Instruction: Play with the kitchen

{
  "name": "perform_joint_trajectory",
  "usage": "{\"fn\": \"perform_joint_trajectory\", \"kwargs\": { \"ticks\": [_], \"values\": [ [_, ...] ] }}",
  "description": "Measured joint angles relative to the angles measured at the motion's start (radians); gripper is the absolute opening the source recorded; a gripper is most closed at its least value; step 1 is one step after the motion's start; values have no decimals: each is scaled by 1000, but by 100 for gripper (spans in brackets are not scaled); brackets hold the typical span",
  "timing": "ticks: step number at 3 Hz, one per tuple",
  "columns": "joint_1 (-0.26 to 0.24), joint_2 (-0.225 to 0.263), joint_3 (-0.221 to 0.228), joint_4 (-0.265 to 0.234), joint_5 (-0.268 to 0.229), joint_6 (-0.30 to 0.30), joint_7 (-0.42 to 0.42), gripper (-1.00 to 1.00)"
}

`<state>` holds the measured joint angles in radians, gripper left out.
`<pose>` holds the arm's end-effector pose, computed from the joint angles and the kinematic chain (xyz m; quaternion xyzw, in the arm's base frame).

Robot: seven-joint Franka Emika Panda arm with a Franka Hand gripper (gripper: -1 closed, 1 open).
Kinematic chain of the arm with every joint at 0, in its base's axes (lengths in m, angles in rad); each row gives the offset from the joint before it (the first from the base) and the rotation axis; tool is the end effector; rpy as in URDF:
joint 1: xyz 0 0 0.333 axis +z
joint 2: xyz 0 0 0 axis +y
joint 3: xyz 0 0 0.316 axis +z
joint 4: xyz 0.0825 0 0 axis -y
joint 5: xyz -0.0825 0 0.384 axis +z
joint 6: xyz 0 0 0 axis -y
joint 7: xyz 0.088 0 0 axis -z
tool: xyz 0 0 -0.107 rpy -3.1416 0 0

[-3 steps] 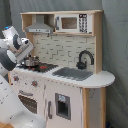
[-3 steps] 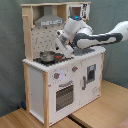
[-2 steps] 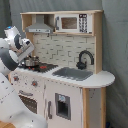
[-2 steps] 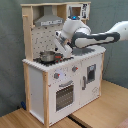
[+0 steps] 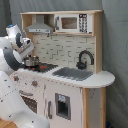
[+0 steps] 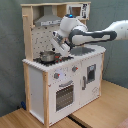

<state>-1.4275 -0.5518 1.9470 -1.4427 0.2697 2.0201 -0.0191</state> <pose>0.4742 0.4814 0.5597 0.9307 0.2958 0.2047 0.0665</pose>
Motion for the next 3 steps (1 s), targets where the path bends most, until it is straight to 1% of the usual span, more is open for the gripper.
{"fn": "perform_joint_trajectory", "kwargs": {
  "ticks": [2,3],
  "values": [
    [-129,-7,133,92,3,-46,-15,100],
    [-209,-16,217,140,3,-69,-26,100]
  ]
}}
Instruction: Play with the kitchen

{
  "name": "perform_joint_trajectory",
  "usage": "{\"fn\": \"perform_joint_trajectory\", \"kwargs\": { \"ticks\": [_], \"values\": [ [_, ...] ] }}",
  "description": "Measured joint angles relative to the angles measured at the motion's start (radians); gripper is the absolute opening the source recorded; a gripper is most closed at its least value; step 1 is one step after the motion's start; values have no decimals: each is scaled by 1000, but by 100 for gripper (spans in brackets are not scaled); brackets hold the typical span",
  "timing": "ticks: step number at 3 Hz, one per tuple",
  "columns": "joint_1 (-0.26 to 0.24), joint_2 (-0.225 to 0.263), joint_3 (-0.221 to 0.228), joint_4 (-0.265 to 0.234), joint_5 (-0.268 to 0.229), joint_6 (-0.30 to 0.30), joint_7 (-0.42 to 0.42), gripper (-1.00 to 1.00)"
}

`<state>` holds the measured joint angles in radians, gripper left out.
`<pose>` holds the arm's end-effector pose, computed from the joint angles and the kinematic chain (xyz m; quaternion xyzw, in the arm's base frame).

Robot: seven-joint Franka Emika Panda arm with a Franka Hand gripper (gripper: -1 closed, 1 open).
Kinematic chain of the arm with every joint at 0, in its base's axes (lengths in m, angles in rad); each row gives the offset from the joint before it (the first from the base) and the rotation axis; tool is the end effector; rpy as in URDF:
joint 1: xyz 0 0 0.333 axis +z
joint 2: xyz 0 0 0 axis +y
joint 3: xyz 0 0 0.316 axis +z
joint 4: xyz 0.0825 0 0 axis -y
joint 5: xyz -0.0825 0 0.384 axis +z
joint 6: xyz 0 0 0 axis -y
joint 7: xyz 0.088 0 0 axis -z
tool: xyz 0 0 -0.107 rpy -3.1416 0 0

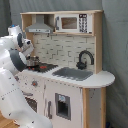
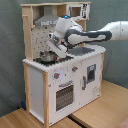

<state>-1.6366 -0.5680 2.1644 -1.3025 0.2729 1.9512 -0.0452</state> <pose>0.4922 0.4992 0.5492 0.9298 0.3205 0.1744 0.0487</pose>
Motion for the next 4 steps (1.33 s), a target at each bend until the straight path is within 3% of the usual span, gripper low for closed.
{"fn": "perform_joint_trajectory", "kwargs": {
  "ticks": [2,3,4],
  "values": [
    [-132,-20,134,75,0,-46,-27,100],
    [-189,-22,179,125,8,-114,-48,100],
    [-207,-29,179,134,25,-178,-75,100]
  ]
}}
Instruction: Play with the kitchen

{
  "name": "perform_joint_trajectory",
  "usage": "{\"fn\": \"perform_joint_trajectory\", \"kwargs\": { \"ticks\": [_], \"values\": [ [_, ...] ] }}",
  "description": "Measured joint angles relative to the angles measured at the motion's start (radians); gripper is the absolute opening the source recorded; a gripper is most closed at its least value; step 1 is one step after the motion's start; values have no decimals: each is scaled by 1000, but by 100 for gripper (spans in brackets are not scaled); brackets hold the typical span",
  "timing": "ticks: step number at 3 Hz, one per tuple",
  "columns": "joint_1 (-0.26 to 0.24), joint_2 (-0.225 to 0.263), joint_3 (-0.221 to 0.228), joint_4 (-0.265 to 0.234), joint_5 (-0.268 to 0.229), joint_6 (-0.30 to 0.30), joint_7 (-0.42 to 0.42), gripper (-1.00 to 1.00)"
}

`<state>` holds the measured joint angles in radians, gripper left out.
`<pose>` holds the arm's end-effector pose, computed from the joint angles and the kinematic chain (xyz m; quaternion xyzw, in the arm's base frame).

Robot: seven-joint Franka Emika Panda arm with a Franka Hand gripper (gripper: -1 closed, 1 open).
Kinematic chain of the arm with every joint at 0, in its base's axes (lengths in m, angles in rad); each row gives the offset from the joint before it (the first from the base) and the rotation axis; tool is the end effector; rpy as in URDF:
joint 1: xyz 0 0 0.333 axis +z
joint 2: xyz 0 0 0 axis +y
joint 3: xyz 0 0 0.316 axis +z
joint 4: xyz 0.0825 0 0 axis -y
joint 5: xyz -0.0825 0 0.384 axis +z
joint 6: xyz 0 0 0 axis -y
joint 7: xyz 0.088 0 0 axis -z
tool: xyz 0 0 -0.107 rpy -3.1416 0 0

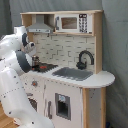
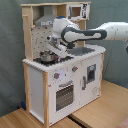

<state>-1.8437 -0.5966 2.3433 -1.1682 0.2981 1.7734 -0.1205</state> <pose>0.5162 0.4885 0.5331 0.9325 0.3469 0.0937 0.0374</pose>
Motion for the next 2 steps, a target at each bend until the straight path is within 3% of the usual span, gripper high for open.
{"fn": "perform_joint_trajectory", "kwargs": {
  "ticks": [1,2],
  "values": [
    [-1,-1,0,0,0,-2,-2,-100],
    [-3,-5,0,0,0,-23,-12,-100]
  ]
}}
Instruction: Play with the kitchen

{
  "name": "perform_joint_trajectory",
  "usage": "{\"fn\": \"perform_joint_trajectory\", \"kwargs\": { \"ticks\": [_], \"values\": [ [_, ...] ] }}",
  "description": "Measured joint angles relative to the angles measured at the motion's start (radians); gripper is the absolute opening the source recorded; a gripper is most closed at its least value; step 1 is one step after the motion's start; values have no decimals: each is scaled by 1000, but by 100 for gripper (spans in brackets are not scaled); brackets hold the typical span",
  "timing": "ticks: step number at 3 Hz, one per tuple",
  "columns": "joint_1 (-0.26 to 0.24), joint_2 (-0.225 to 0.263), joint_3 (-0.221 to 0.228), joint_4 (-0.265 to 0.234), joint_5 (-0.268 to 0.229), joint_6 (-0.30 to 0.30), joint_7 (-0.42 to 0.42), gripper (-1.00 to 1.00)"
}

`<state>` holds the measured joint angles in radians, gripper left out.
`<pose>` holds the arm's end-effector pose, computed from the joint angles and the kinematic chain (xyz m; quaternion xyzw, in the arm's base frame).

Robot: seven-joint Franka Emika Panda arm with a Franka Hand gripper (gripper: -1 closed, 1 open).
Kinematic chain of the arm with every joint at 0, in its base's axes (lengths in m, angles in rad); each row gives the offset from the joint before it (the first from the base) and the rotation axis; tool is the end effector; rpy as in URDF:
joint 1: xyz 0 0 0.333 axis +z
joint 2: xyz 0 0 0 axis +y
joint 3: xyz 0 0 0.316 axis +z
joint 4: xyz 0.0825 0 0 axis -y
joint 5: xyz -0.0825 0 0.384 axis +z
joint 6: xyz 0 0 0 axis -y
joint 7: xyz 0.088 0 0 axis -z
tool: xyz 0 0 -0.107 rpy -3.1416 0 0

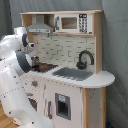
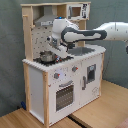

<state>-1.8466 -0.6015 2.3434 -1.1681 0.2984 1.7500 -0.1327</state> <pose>0.5162 0.4866 0.5277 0.9319 0.3512 0.0806 0.0426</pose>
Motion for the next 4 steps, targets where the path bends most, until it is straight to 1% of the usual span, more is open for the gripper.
{"fn": "perform_joint_trajectory", "kwargs": {
  "ticks": [1,2,3,4],
  "values": [
    [0,11,7,27,0,-80,-52,-100],
    [1,55,6,27,-6,-177,-63,-100],
    [9,89,6,25,-11,-271,-65,-100],
    [11,120,5,20,-48,-366,-65,-100]
  ]
}}
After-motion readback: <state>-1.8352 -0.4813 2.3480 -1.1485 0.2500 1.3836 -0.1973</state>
